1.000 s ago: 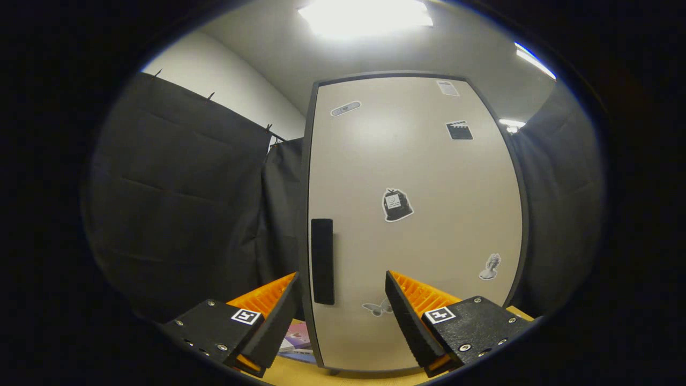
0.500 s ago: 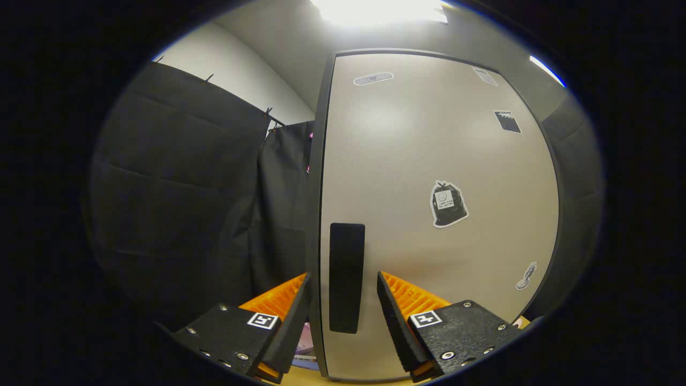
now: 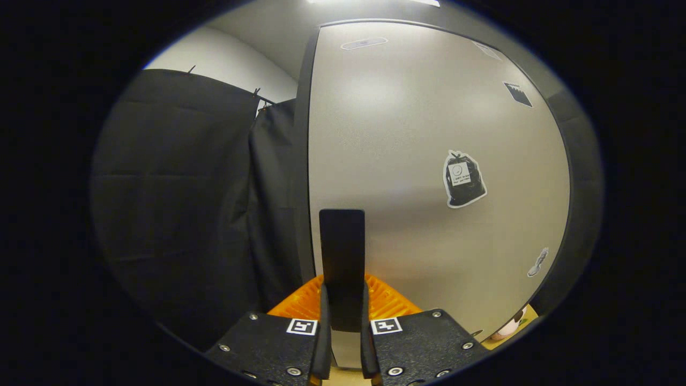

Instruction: Open the cabinet door with the right hand, grasp the bottle in the cabinet with the left hand and place it on the coaster, then close the cabinet door with the right hand.

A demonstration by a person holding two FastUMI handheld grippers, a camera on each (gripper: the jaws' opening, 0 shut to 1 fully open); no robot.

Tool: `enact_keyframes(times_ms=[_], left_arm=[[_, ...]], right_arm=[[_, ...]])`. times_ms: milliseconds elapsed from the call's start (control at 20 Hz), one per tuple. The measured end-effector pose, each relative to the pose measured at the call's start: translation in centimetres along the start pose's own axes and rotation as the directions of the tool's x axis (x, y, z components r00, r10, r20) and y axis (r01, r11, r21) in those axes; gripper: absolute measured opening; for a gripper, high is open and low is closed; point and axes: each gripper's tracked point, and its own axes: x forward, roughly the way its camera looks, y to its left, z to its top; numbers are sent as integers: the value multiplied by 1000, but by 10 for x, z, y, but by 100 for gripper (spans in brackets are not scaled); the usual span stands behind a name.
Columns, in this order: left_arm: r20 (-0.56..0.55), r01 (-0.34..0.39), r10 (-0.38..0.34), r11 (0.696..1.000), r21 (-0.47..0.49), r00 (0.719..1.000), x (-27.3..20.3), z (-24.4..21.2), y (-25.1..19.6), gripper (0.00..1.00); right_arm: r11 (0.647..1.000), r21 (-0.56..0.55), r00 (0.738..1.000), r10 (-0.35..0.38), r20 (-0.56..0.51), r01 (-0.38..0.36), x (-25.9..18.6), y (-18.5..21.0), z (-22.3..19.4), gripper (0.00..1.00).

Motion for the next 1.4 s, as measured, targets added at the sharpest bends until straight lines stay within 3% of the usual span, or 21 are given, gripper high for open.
enact_keyframes(times_ms=[150, 750, 1400], left_arm=[[1, 38, -38, 999, -20, 999, -5, 2, -6, 94], [33, 188, -188, 982, -19, 982, 9, 15, -110, 94], [52, 275, -274, 962, -6, 960, -5, 22, -189, 91]], right_arm=[[999, -2, 999, 37, -2, -37, -8, 3, 0, 22], [981, -4, 981, 196, 0, -196, -32, 3, -1, 18], [945, 11, 945, 326, 4, -326, -31, 14, -1, 18]])
